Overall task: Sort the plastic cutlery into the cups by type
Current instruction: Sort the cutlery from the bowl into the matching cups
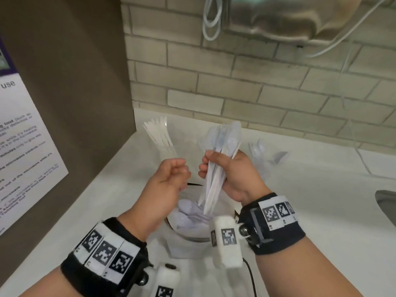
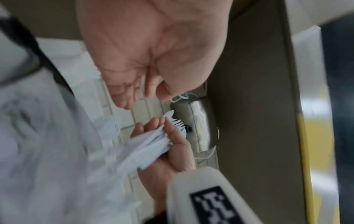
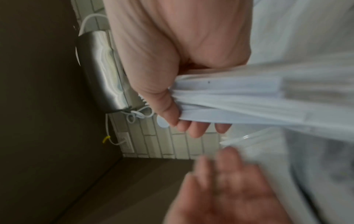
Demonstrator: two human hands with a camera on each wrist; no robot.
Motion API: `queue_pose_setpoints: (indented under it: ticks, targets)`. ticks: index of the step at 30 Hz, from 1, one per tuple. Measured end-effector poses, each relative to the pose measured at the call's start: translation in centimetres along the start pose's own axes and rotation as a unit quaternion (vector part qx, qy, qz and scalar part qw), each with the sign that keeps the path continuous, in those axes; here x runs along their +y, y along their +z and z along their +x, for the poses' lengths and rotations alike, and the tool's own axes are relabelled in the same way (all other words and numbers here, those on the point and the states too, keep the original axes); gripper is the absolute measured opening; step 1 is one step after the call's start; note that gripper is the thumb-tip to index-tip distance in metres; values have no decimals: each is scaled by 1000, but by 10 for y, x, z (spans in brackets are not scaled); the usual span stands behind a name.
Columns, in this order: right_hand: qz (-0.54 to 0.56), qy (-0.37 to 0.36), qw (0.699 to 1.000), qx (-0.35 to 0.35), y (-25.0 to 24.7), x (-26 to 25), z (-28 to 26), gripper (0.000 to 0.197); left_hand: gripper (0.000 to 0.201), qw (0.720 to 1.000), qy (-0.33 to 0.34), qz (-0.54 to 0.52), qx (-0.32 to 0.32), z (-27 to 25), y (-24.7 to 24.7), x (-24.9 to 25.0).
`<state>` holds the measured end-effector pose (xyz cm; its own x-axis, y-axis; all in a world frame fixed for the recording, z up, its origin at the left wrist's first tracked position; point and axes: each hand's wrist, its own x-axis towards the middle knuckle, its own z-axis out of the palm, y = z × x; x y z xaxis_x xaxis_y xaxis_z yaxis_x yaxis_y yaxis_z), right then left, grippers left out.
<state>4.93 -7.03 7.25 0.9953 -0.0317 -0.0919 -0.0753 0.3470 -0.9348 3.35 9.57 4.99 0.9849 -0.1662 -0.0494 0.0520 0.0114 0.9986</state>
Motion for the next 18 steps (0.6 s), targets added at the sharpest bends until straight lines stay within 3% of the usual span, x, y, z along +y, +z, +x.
queue_pose_setpoints:
  ticks: [1,3,5,6,8,10,12,18]
  targets:
    - [26,-3,1000,6,3,-5,2,4,24,992,-81,-95,-18,3,4,0]
    - [59,-19,998,15,9,-13,5,4,45,948,-234,-200,-85,10,11,-1]
    - [59,-44,997,18,14,-17,8,2,56,894,-328,-274,-133,14,16,1]
    - [48,-63,997,21,16,-17,9,7,56,872,-342,-324,-132,16,18,3]
    - [14,-103,994,27,18,-13,9,25,46,856,-310,-397,-119,18,24,10]
    - [-43,-133,990,35,21,-6,6,33,37,860,-272,-420,-103,20,29,16]
    - [-93,-137,985,46,24,1,4,28,34,869,-267,-405,-101,22,31,16]
    - [-118,-134,982,63,30,7,5,31,35,879,-262,-386,-95,22,29,18]
